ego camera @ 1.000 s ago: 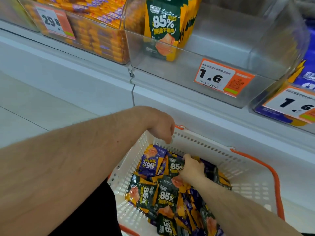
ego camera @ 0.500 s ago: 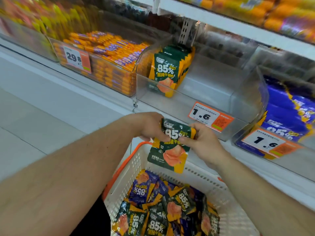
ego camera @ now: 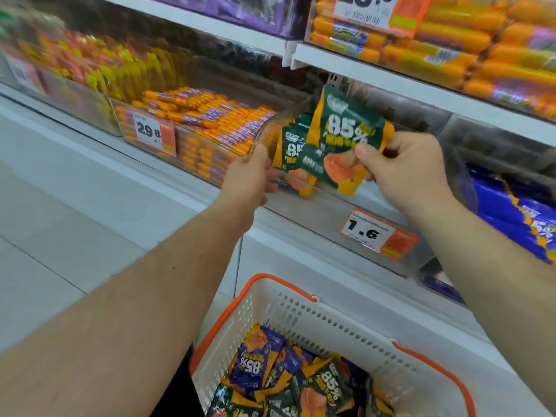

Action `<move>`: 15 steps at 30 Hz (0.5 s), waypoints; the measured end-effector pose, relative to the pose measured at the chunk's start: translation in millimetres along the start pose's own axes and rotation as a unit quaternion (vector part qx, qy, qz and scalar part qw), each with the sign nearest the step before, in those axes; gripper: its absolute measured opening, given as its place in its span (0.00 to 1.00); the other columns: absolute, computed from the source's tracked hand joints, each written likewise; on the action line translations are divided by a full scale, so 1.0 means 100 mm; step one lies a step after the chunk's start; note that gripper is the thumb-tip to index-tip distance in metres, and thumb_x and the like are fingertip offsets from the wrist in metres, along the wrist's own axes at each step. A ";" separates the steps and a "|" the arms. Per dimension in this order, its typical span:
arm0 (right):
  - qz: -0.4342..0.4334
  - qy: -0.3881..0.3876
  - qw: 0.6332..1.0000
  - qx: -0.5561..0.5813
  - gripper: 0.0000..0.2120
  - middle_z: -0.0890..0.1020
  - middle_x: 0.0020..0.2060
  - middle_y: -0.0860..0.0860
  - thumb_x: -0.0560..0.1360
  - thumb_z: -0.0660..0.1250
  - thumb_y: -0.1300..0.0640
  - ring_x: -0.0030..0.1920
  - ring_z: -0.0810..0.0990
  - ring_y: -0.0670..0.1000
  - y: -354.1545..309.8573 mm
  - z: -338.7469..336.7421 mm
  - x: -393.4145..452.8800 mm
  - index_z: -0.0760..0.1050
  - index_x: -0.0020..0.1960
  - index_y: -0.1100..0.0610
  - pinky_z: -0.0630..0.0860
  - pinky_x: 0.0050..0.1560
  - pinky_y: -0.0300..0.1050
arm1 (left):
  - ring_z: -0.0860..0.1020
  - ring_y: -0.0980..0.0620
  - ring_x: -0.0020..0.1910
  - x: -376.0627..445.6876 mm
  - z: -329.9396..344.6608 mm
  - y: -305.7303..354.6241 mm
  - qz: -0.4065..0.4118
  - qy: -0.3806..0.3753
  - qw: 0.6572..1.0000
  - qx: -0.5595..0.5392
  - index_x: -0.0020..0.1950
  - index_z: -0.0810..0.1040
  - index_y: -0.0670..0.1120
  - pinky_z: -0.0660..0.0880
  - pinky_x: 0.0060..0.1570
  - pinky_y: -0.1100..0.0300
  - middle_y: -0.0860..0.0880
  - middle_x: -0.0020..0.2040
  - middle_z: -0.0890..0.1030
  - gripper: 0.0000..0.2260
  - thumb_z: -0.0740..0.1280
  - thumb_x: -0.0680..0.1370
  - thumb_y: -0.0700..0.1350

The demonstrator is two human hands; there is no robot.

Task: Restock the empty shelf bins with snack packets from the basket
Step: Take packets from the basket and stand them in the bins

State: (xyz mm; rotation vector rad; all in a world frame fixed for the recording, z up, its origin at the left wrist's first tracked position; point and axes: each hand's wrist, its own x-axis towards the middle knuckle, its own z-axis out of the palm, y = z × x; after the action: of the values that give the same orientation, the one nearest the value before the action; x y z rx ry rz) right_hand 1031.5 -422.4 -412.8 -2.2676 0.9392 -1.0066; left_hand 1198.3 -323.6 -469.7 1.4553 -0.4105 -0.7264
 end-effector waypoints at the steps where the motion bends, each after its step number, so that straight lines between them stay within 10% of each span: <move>1: -0.009 0.004 1.000 -0.018 0.17 0.77 0.22 0.38 0.76 0.70 0.55 0.30 0.77 0.39 -0.02 0.03 0.09 0.75 0.29 0.43 0.73 0.38 0.38 | 0.78 0.50 0.42 0.02 -0.01 -0.01 -0.017 0.016 1.000 -0.015 0.51 0.76 0.46 0.68 0.35 0.59 0.49 0.46 0.80 0.16 0.54 0.83 0.54; 6: 0.064 -0.055 0.990 -0.109 0.21 0.83 0.39 0.65 0.75 0.70 0.48 0.42 0.82 0.61 0.29 0.46 0.57 0.78 0.39 0.68 0.78 0.45 0.53 | 0.77 0.51 0.37 0.03 0.01 -0.03 -0.042 0.039 0.998 -0.028 0.54 0.76 0.44 0.67 0.34 0.59 0.49 0.44 0.79 0.14 0.55 0.82 0.50; 15: 0.134 -0.150 0.973 -0.110 0.19 0.84 0.38 0.61 0.76 0.70 0.49 0.45 0.85 0.59 0.49 1.03 0.78 0.74 0.33 0.59 0.81 0.52 0.57 | 0.76 0.52 0.38 0.02 0.07 -0.06 -0.050 -0.001 0.999 0.010 0.59 0.76 0.43 0.67 0.34 0.60 0.47 0.49 0.79 0.14 0.55 0.82 0.48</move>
State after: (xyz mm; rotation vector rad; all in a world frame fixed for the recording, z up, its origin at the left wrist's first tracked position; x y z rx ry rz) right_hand 1130.6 -496.7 -473.1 -2.3016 1.2260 -0.4474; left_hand 1194.0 -329.6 -475.0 1.5029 -0.3495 -0.8042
